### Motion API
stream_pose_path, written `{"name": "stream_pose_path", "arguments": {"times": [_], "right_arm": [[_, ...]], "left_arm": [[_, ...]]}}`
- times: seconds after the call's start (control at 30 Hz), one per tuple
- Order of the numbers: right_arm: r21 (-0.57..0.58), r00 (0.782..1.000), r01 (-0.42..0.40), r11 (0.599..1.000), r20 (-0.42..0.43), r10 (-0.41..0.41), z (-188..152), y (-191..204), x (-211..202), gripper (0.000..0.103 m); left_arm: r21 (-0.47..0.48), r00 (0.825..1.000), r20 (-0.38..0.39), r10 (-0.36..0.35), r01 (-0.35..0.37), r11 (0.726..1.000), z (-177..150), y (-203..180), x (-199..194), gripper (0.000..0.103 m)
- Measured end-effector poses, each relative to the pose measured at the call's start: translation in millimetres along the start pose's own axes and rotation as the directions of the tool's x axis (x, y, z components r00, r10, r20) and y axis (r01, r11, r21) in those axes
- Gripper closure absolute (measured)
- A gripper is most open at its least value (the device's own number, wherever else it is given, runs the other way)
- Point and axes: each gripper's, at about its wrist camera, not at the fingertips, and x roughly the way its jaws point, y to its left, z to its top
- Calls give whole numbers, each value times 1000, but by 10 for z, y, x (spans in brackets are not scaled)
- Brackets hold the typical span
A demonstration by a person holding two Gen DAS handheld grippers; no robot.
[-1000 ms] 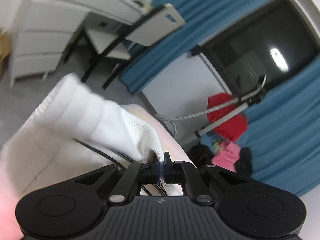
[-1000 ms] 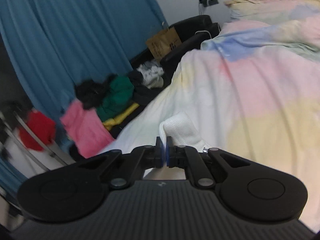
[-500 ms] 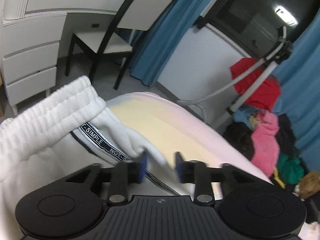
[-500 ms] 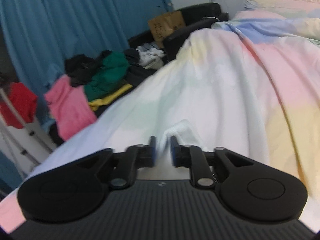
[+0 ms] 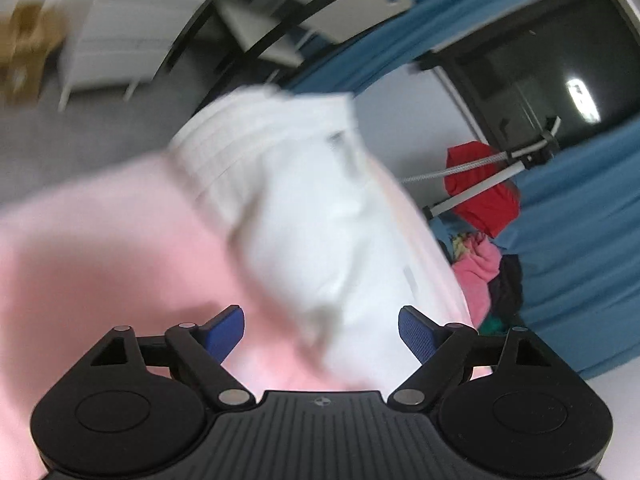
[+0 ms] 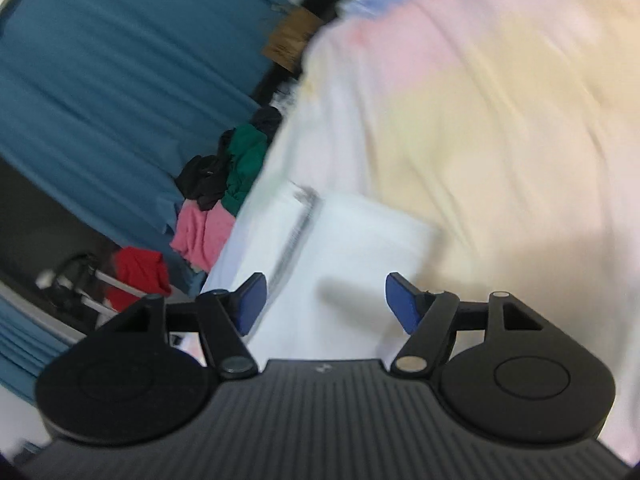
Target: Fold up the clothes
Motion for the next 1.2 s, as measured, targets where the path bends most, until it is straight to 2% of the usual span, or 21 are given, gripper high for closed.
{"name": "stream_pose_path", "arguments": {"times": [0.07,0.17,0.27,0.3,0.33,0.43,0.5,0.57,0.6,0.63,0.7,0.8,0.87,1.0,1.1,1.2], "right_arm": [[55,998,-12,998,-66,16,-76,-182,3,34],[32,984,-24,999,-176,29,-116,-160,218,34],[15,990,-19,1000,-137,21,-154,-148,441,34],[18,992,-17,1000,-126,20,-162,-159,539,34],[14,993,-29,999,-114,30,-172,-170,647,35],[-80,998,-66,995,-26,64,-224,-97,878,34],[-138,996,-80,987,31,85,-252,-33,1020,33],[-156,993,-83,984,71,95,-257,4,1139,37],[-162,992,-75,984,91,91,-258,21,1170,41],[-168,990,-66,984,110,85,-259,37,1200,48],[-158,991,-32,987,122,52,-259,45,1211,67],[-146,989,-13,989,144,34,-258,51,1153,81],[-157,986,-9,987,165,35,-253,28,995,85],[-138,982,-29,990,181,54,-209,102,758,88],[-87,988,-49,995,144,61,-143,44,504,89],[-72,994,-49,996,97,56,-102,-5,250,89]], "left_arm": [[-33,1000,21,2,-1,999,-48,162,13,19],[-60,999,33,-22,24,998,-37,251,138,19],[-45,997,78,-23,26,999,13,250,308,19],[-45,992,126,-18,24,999,-3,233,345,29],[-57,987,160,-20,29,998,-22,202,409,32],[-72,980,186,-69,84,994,-60,94,628,32],[-38,974,221,-53,63,997,-81,1,746,33],[-29,972,232,-44,52,998,-70,-20,806,44],[-32,971,236,-44,53,998,-65,-15,820,56],[-34,970,240,-44,54,998,-60,-10,835,67],[-40,969,242,-52,64,997,-43,11,842,80],[-40,968,228,-104,116,992,-2,75,691,86],[-25,967,223,-126,135,991,-14,75,529,88],[-4,965,216,-150,154,988,-48,71,96,89],[12,964,216,-156,157,988,-56,65,-253,89],[-18,969,193,-156,162,987,-85,181,-617,89]]}}
